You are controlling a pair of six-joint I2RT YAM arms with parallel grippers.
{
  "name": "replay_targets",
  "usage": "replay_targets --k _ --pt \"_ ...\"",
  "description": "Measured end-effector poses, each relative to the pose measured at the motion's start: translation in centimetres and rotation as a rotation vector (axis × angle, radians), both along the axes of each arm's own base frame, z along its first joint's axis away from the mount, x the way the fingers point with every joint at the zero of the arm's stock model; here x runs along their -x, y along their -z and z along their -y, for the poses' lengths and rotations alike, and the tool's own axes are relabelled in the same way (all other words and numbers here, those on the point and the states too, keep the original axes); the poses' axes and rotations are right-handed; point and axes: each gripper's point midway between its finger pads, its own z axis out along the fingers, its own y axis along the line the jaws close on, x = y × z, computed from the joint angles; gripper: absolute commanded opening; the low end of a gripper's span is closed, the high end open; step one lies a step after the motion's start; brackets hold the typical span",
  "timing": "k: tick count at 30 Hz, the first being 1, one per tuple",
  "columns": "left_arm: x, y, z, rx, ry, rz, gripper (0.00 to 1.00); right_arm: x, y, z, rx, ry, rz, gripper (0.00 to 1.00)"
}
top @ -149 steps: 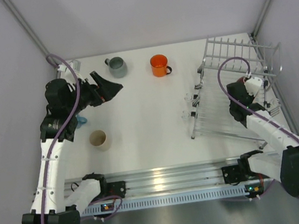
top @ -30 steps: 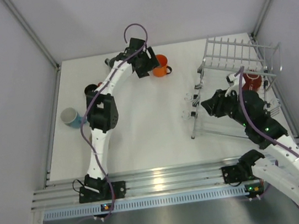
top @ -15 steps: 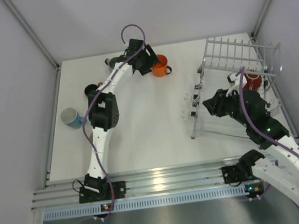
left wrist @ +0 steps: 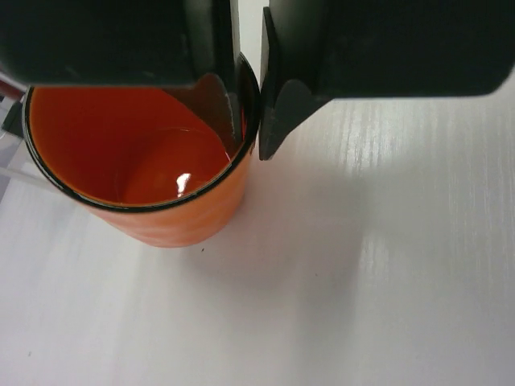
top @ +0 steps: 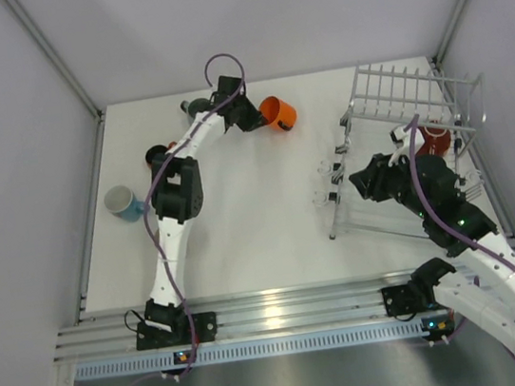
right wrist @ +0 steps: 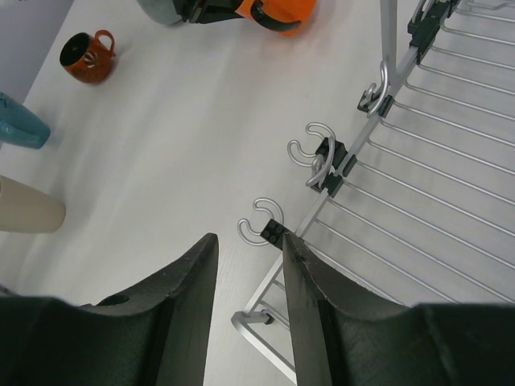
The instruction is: Load the cups into the dish rack
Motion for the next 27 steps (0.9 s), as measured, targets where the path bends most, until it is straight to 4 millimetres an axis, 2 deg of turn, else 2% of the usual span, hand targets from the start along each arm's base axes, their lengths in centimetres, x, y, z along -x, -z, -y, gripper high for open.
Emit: replay_targets --k 1,2,7,11,14,15,18,23,27 --pt "0.3 0.5 0.0 0.010 0.002 -0.020 0.01 0.0 0.0 0.0 0.000 0.000 -0.001 0.39" --pt "0.4 0.6 0.0 0.017 0.009 -0.023 0.00 0.0 0.1 0.0 0.001 0.000 -0.003 0.39" --pt "0.8 0.4 0.1 0.044 0.045 -0.019 0.00 0.1 0.1 -0.2 -0.014 -0.007 -0.012 0.41" --pt "2.2 0.6 -0.2 0.075 0.072 -0.024 0.00 0.4 0.1 -0.8 -0.040 -0.030 -0.028 0.44" --pt "3.7 0.6 -0.9 0.093 0.087 -0.029 0.00 0.8 0.2 -1.4 -0.064 -0.060 -0.048 0.50" --pt "4.3 0.5 -1.2 0.098 0.091 -0.031 0.00 0.9 0.2 -1.7 -0.074 -0.072 -0.056 0.57" --pt "5.9 0.4 -2.2 0.116 0.095 -0.034 0.00 1.2 -0.1 -2.6 -0.112 -0.111 -0.067 0.66" --pt "7.9 -1.8 -3.3 0.167 0.113 0.022 0.00 1.5 -1.0 -4.0 -0.183 -0.171 -0.075 0.73" --pt "9.5 -5.5 -3.3 0.222 0.146 0.114 0.00 1.7 -1.1 -5.3 -0.258 -0.213 -0.091 0.80"
